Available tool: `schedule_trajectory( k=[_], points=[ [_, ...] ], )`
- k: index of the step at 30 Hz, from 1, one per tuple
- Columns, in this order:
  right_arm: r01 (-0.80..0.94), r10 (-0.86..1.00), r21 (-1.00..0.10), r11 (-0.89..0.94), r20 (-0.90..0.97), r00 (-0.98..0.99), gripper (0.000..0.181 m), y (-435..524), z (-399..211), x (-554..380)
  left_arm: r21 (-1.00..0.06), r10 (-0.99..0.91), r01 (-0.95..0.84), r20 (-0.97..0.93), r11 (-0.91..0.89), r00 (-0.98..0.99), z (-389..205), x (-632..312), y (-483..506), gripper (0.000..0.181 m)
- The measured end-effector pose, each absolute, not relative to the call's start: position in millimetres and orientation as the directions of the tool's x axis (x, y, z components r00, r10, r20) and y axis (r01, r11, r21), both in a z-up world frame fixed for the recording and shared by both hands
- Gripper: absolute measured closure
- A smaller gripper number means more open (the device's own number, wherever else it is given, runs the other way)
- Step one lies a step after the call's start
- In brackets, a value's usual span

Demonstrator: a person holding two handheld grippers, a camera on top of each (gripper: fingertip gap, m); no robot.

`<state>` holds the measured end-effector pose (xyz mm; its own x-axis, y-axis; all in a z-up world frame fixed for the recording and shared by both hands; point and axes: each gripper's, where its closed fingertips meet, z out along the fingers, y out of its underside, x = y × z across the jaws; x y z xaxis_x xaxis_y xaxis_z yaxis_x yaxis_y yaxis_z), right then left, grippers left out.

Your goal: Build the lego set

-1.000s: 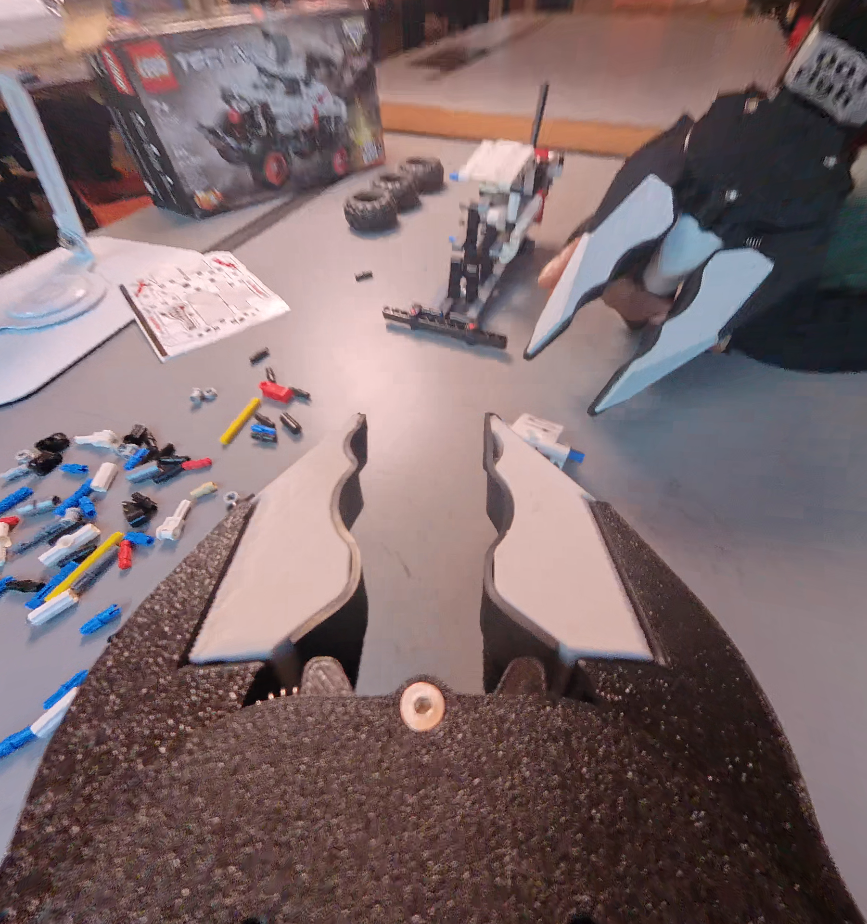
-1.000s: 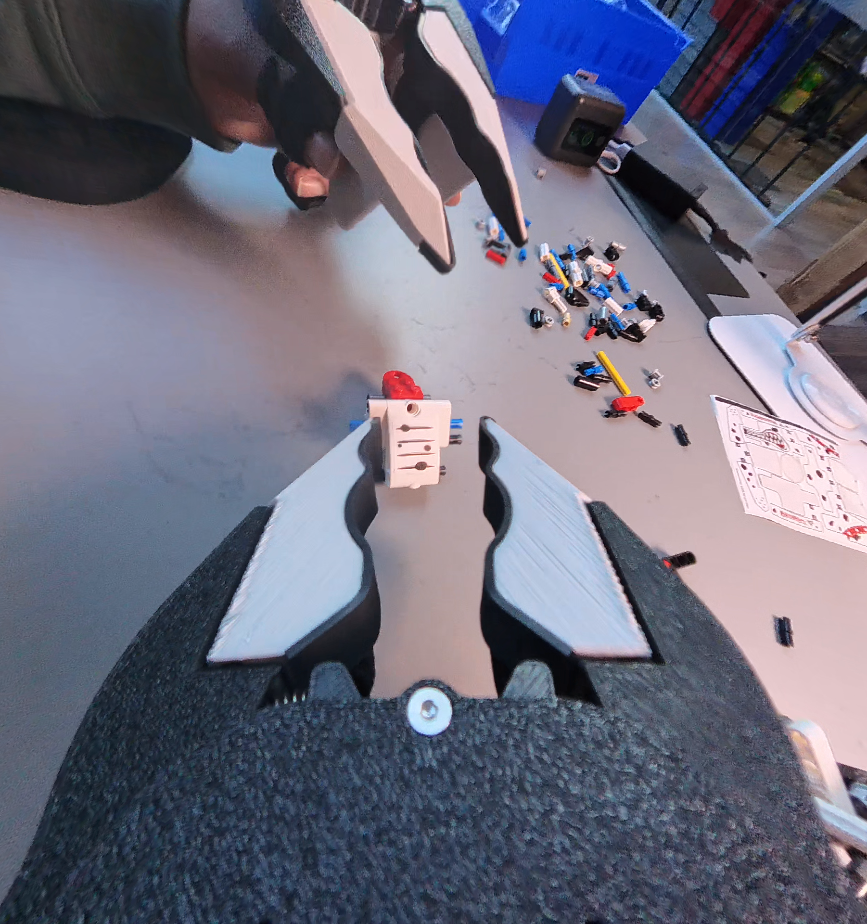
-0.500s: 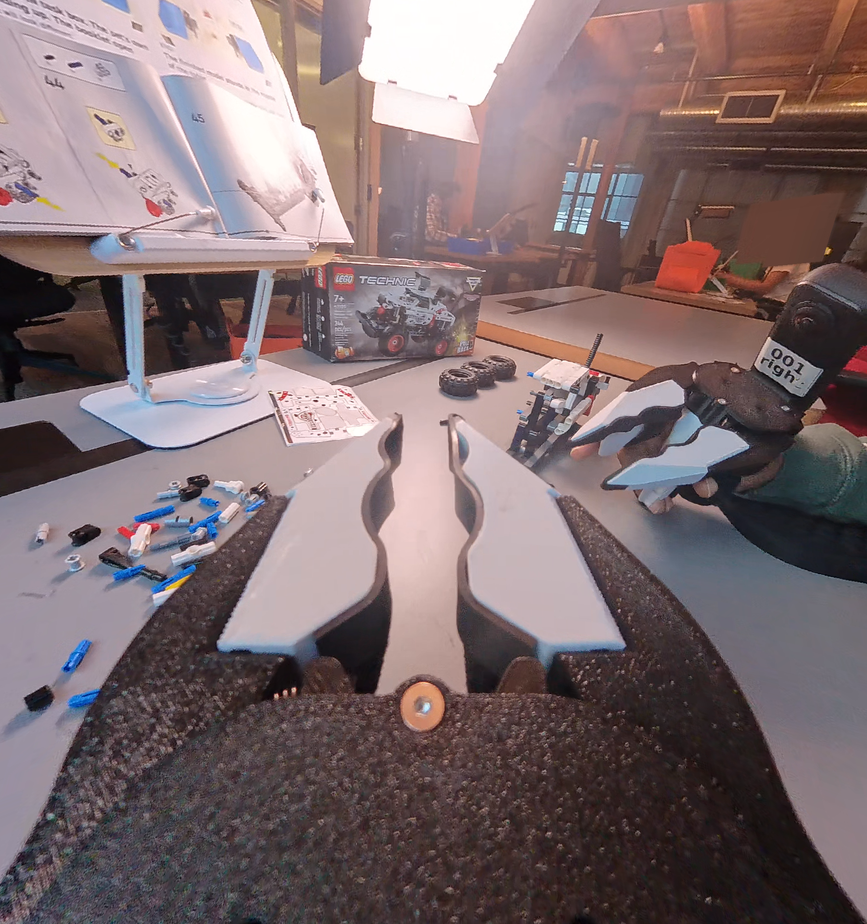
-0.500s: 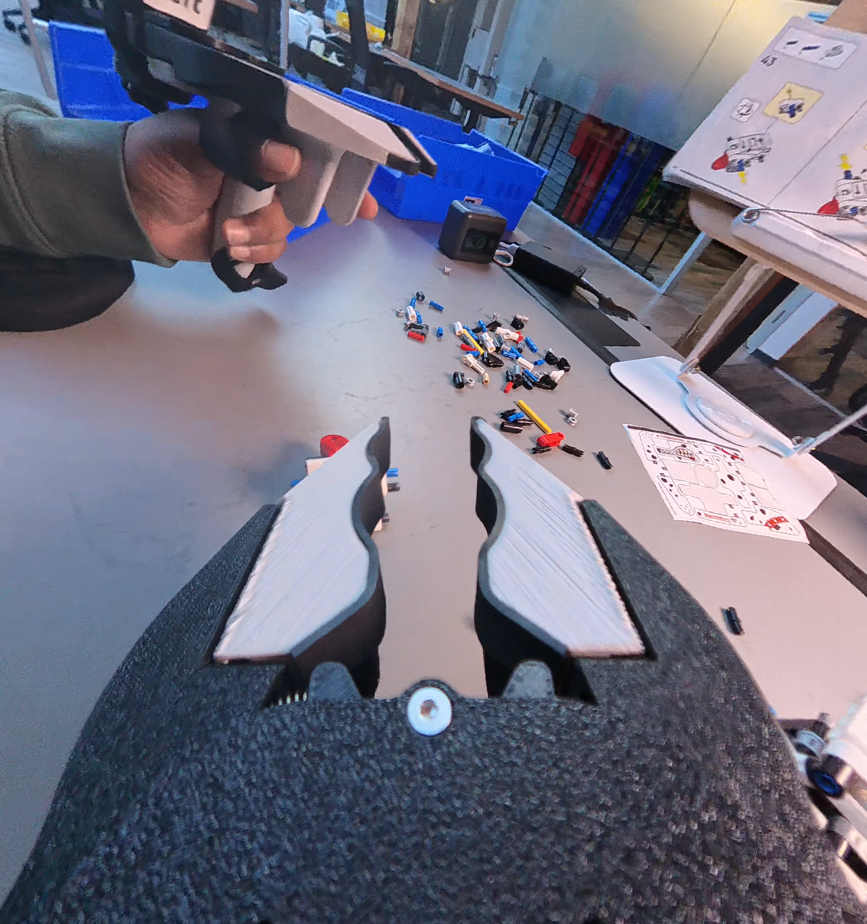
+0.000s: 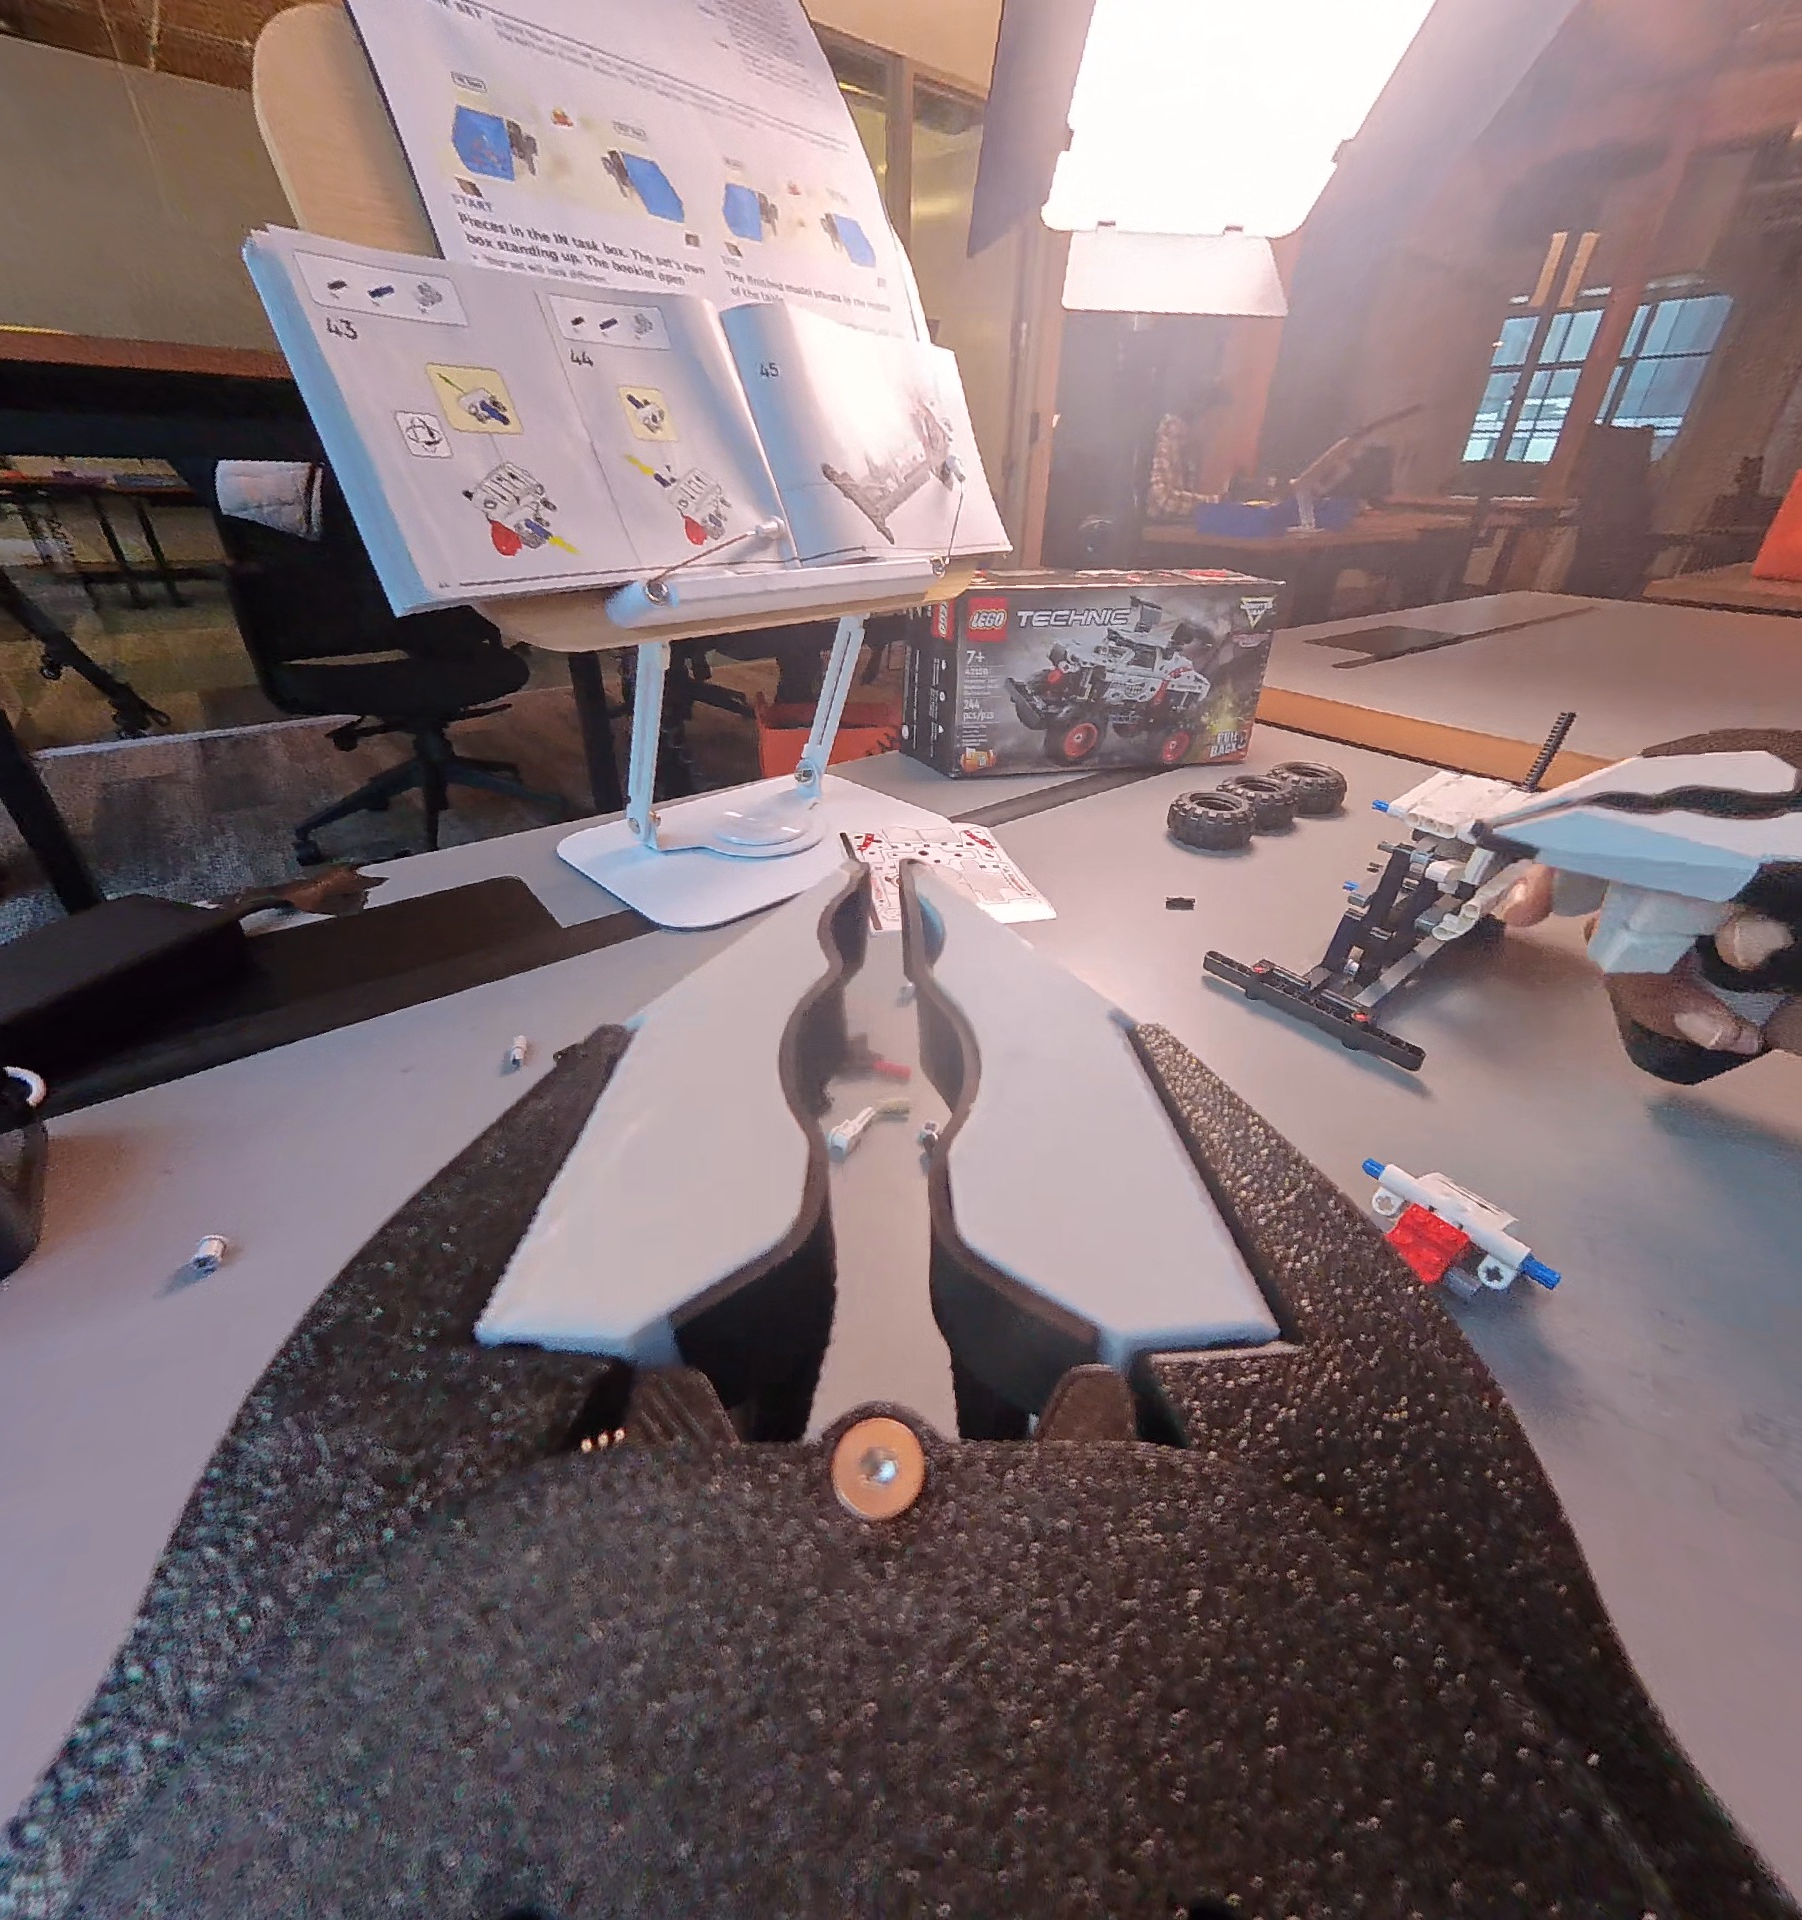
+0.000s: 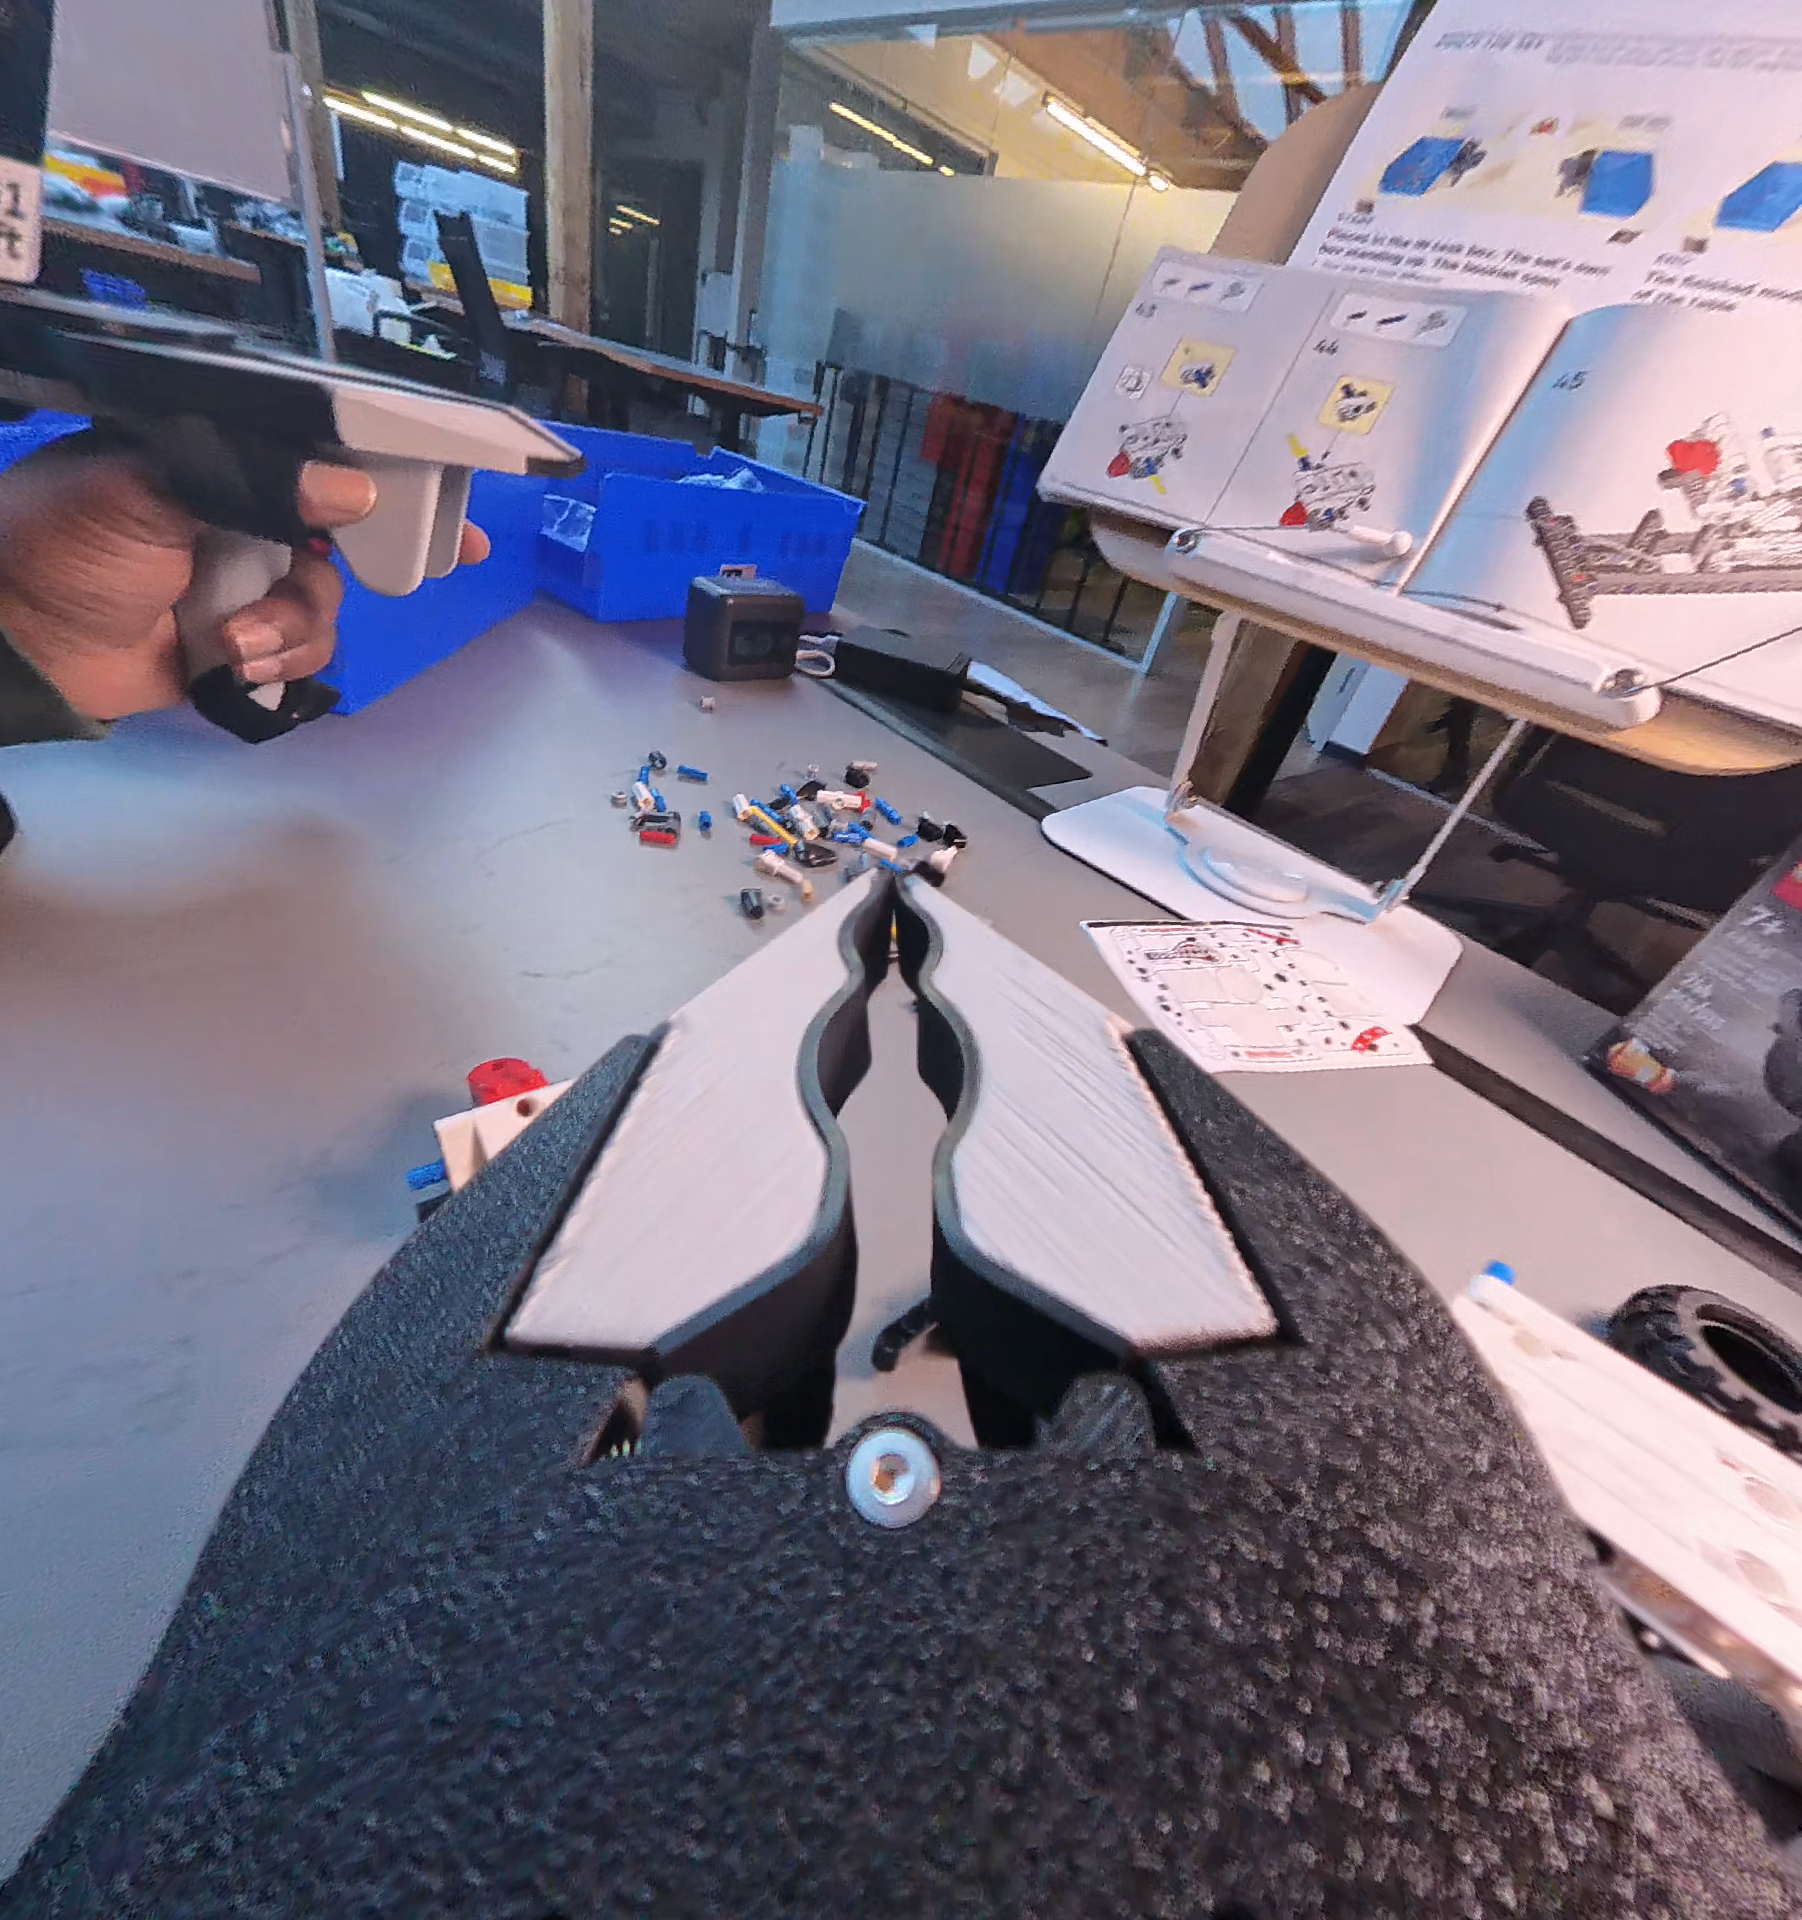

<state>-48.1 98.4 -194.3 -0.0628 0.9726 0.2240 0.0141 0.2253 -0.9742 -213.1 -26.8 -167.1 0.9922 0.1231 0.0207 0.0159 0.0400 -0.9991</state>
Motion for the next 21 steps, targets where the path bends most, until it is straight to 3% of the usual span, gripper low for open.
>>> schedule_trajectory(
  k=[4,6,11,15,21],
  points=[
    [-0.004,0.963,-0.963,0.269,0.269,0.031,0.18,128.7,-154.5,-56.4,-0.999,0.141,0.027,0.03,0.025,0.99,-171.6,-217.6,-26.3,0.161],
    [0.014,0.956,-0.958,0.286,0.286,0.067,0.169,151.0,-128.8,-69.3,-0.999,0.129,0.049,0.051,0.017,0.99,-175.3,-218.0,-25.0,0.155],
    [0.079,0.925,-0.944,0.321,0.331,0.185,0.153,236.1,-79.5,-124.8,-0.998,0.135,0.064,0.062,-0.012,0.989,-181.7,-220.5,-21.7,0.158],
    [0.143,0.922,-0.968,0.205,0.24,0.304,0.139,330.9,-80.0,-177.2,-0.999,0.128,-0.01,-0.017,-0.053,0.992,-175.9,-218.6,-8.3,0.16],
    [0.198,0.902,-0.976,0.089,0.164,0.4,0.137,409.5,-102.8,-227.2,-0.995,0.102,-0.086,-0.091,-0.055,0.991,-129.7,-227.7,46.0,0.154]
  ],
)
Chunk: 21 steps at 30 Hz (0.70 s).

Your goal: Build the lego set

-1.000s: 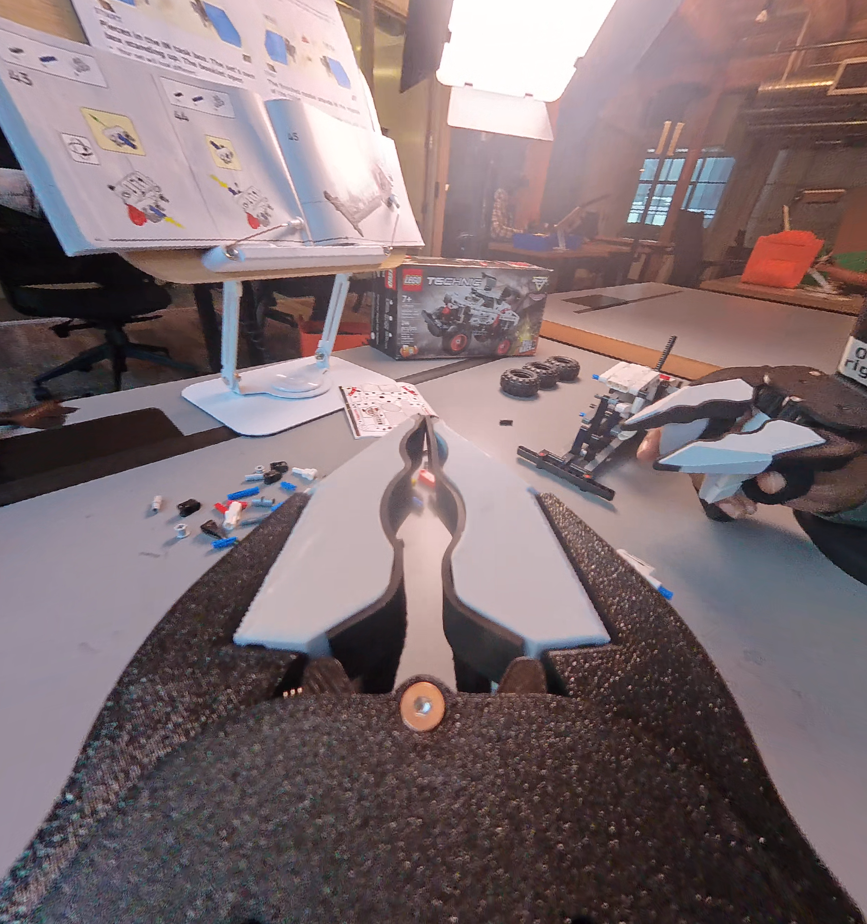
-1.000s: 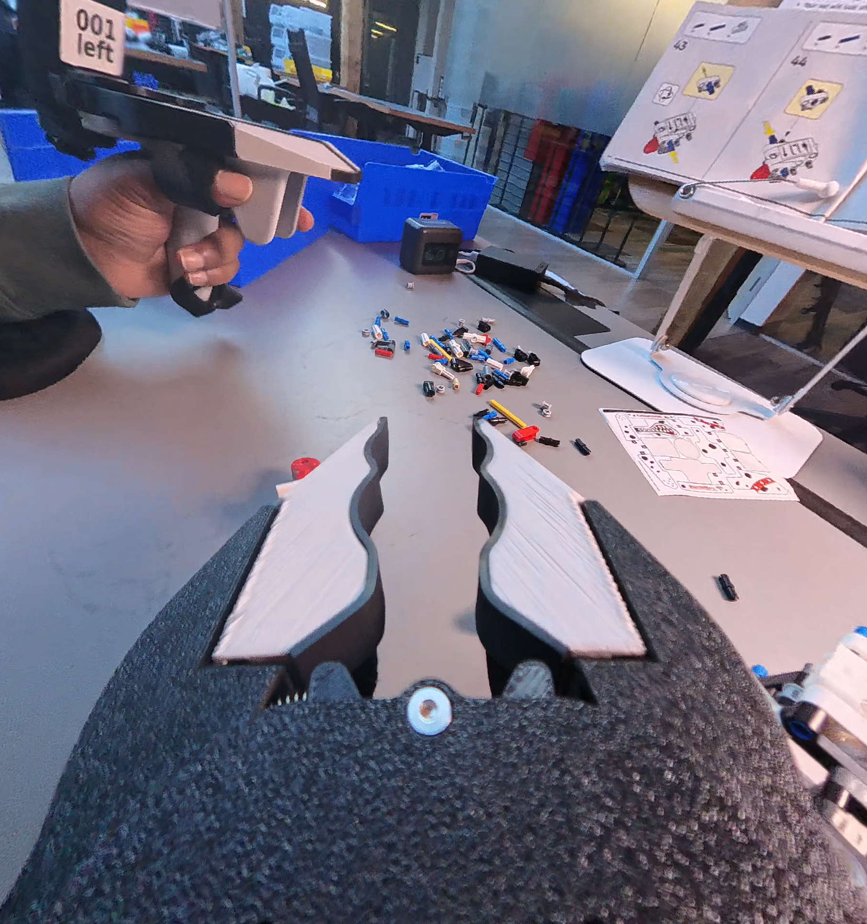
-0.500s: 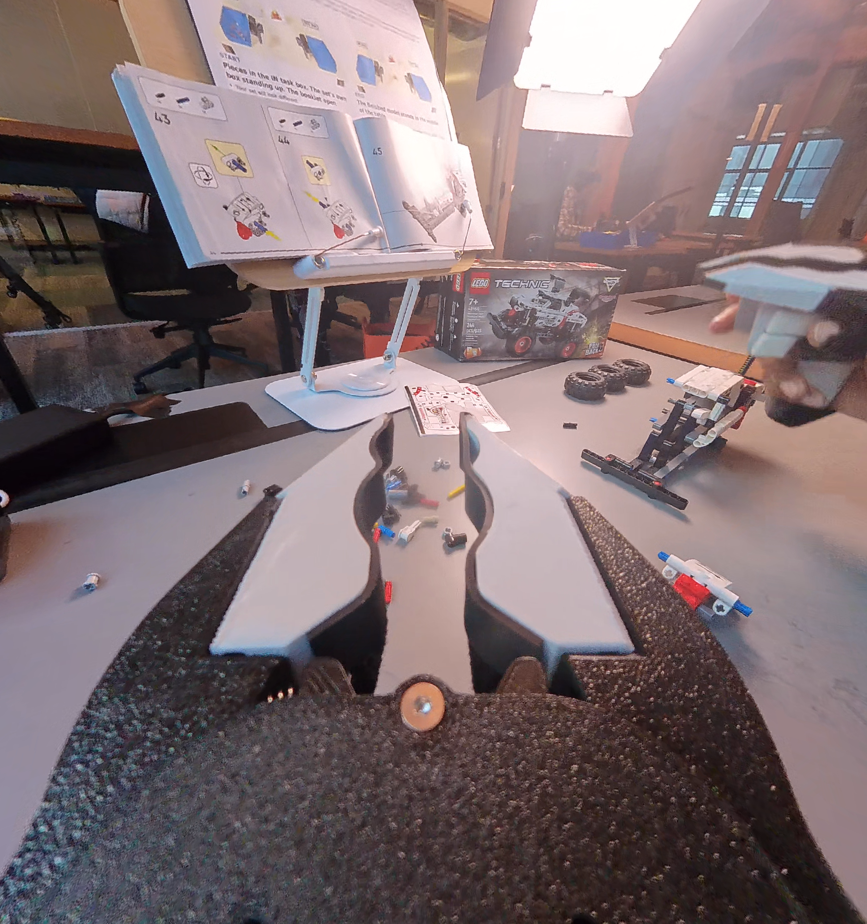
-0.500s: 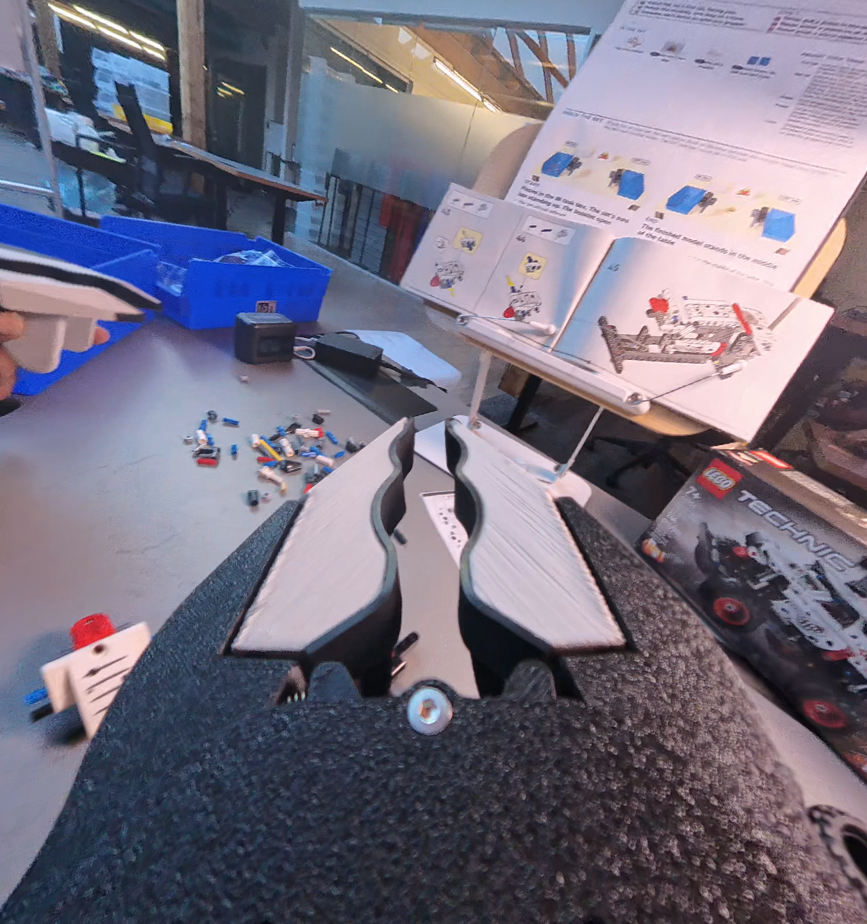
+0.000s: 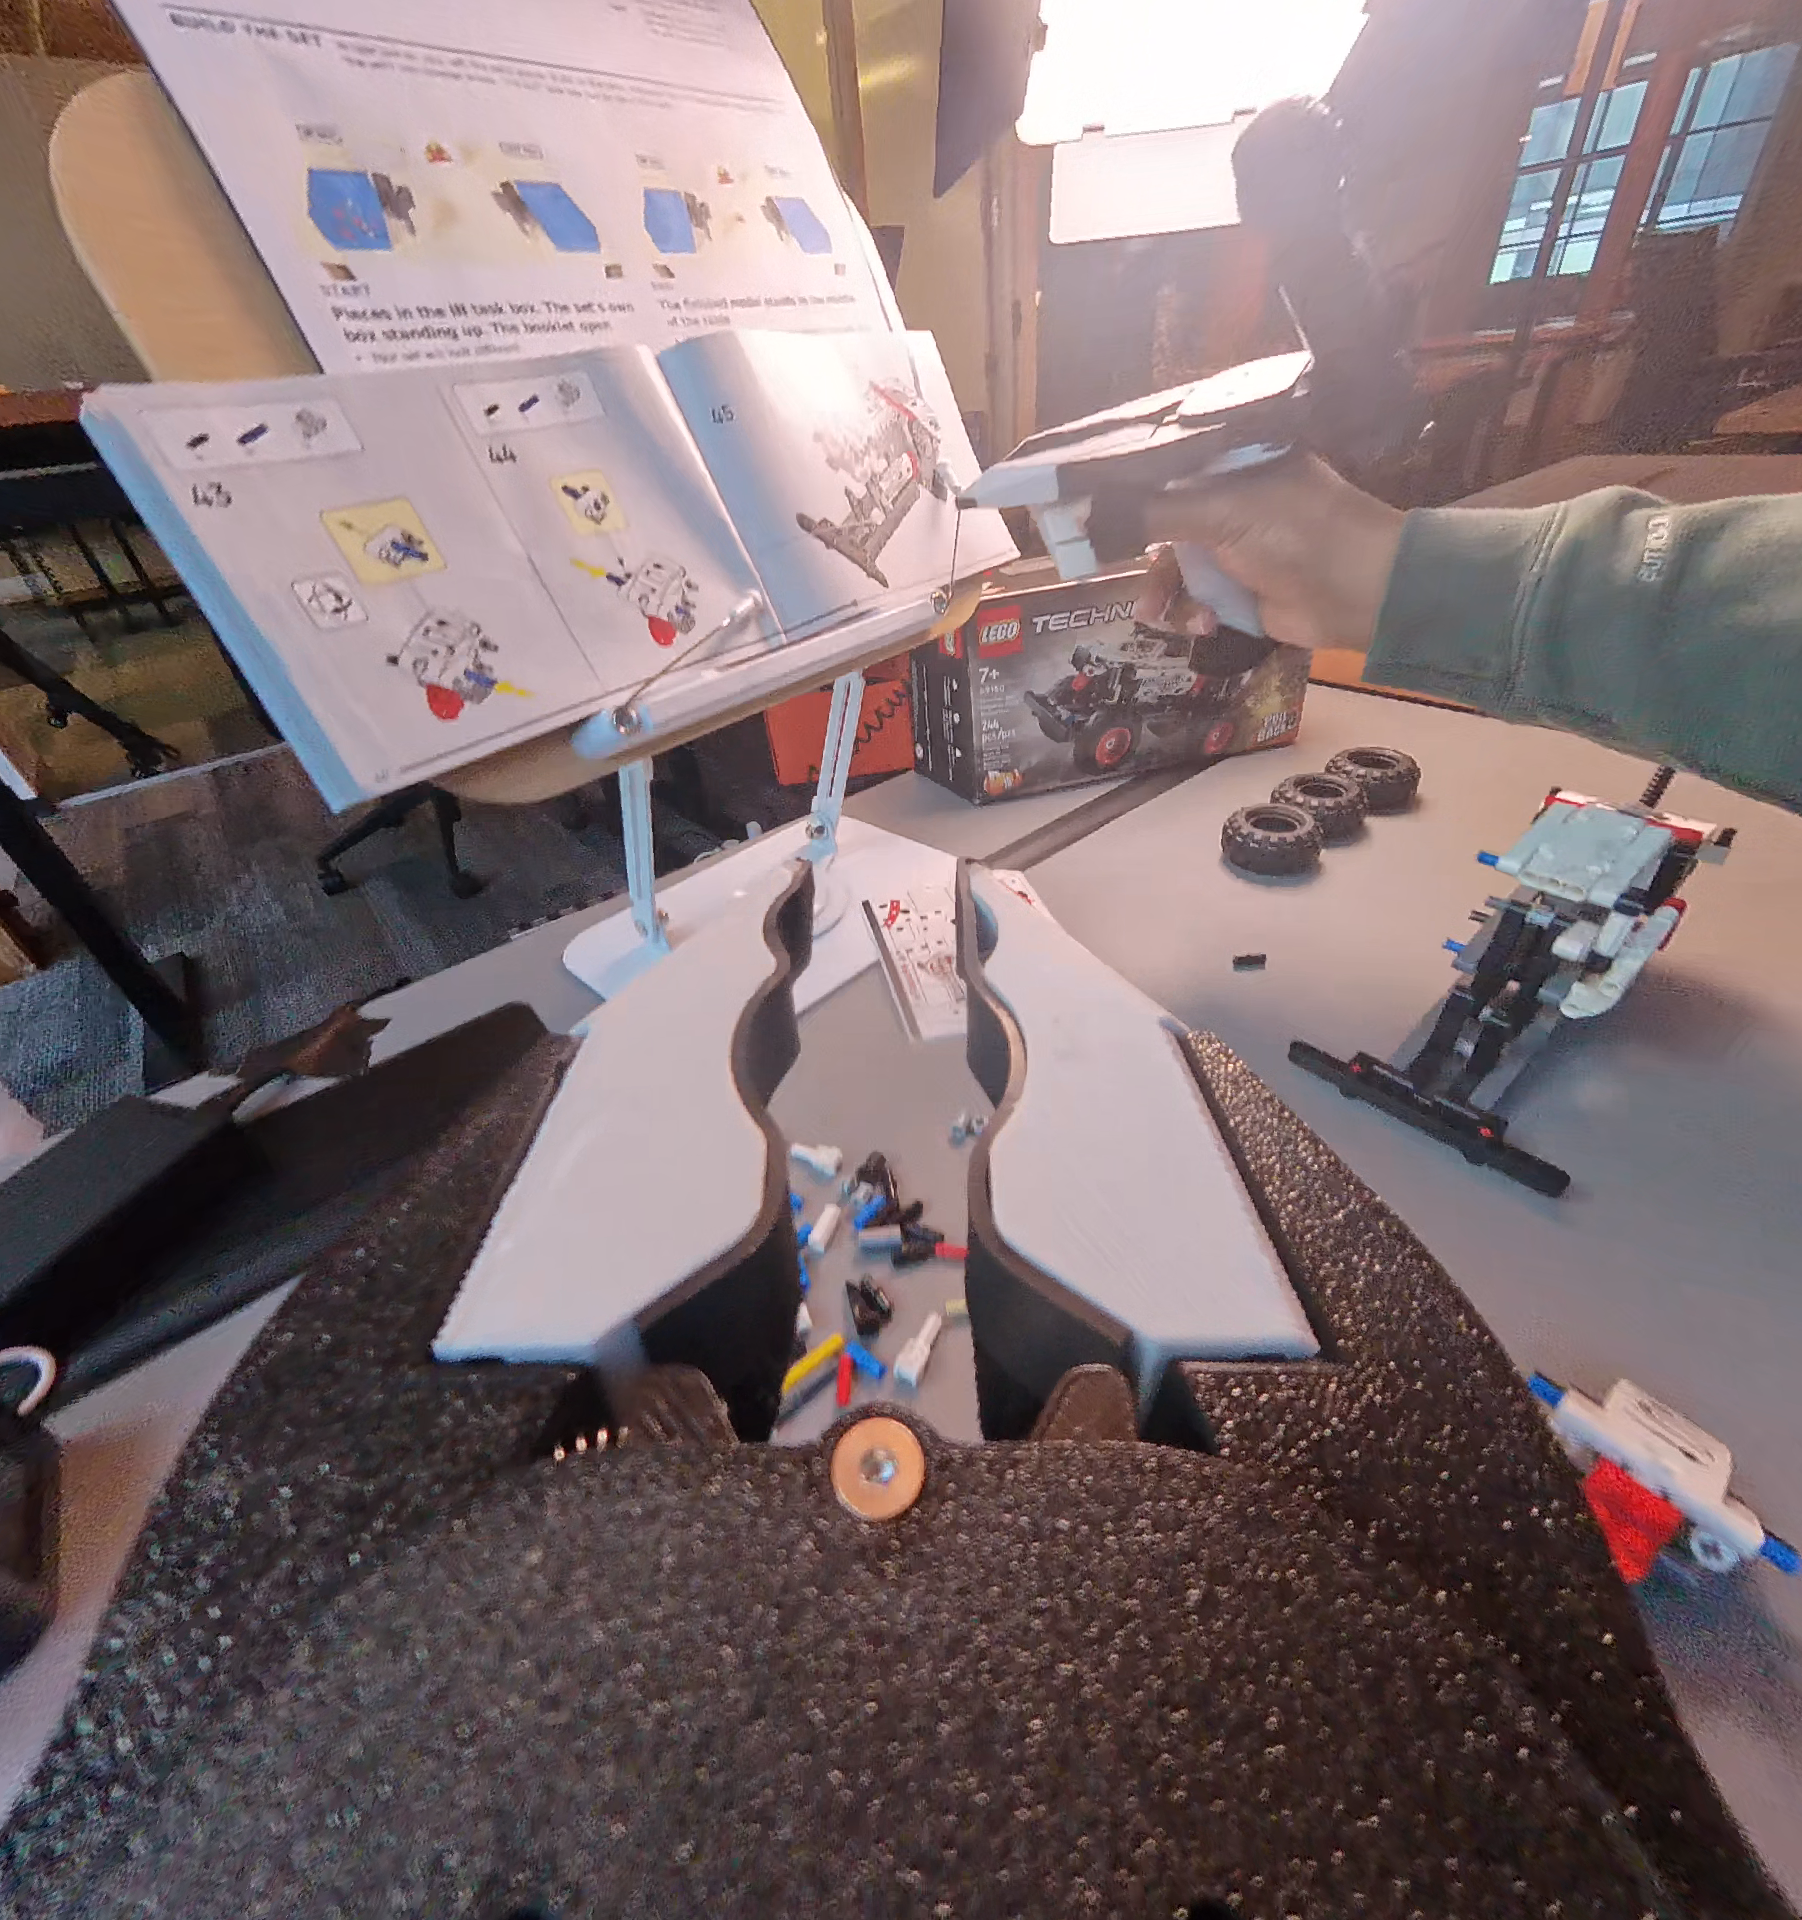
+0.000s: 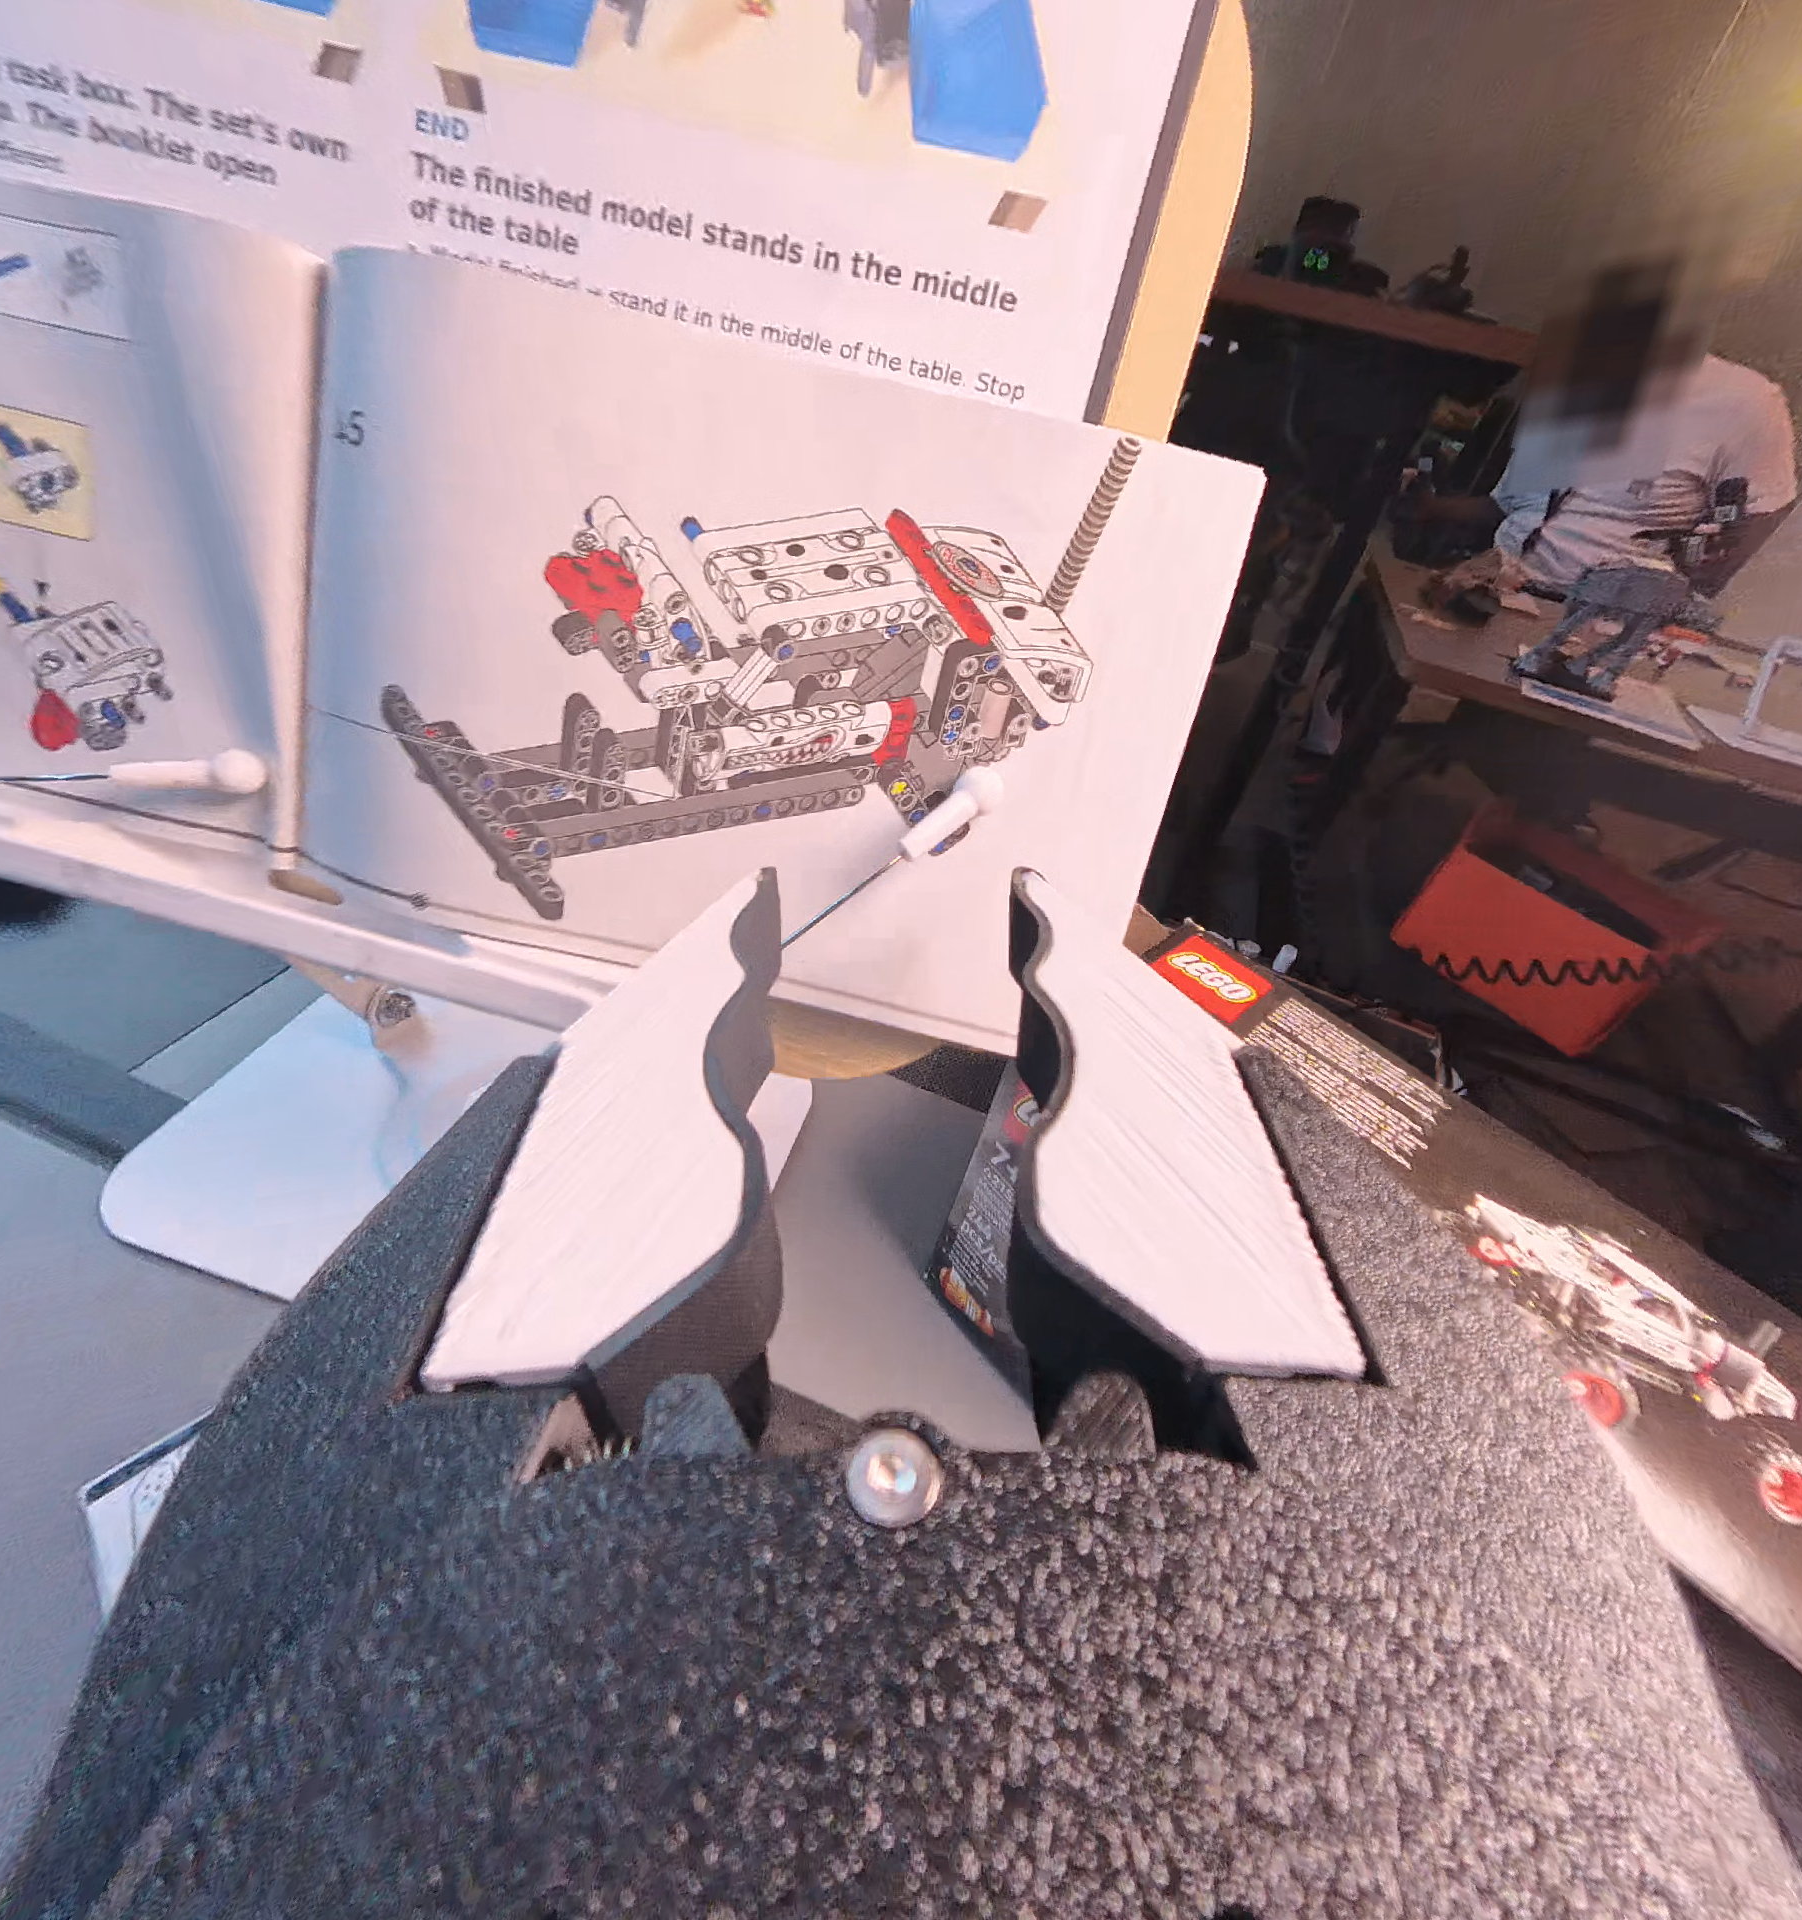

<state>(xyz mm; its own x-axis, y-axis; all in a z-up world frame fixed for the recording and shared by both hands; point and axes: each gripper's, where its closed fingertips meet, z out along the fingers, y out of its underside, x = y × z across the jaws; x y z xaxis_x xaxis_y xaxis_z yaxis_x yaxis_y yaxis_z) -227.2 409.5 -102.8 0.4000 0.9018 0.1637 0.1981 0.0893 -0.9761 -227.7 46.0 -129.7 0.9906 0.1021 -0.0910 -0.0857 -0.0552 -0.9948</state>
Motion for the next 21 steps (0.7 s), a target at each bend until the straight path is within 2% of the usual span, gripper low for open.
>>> schedule_trajectory(
  k=[4,10,17,21],
  points=[
    [0.204,0.922,-0.976,0.074,0.145,0.36,0.164,416.8,-107.4,-243.1,-0.989,0.083,-0.135,-0.14,-0.061,0.987,-103.5,-237.5,98.2,0.153],
    [0.181,0.939,-0.983,0.009,0.07,0.336,0.165,419.0,-112.8,-236.9,-0.959,0.094,-0.216,-0.235,-0.182,0.967,-99.8,-275.1,182.4,0.154],
    [0.165,0.942,-0.986,-0.019,0.037,0.333,0.164,420.7,-121.0,-230.4,-0.873,0.099,-0.291,-0.354,-0.391,0.93,-132.2,-325.6,249.1,0.154],
    [0.169,0.946,-0.985,-0.028,0.029,0.323,0.164,420.7,-121.3,-230.8,-0.844,0.116,-0.338,-0.418,-0.416,0.901,-139.1,-340.3,255.4,0.167]
  ],
)
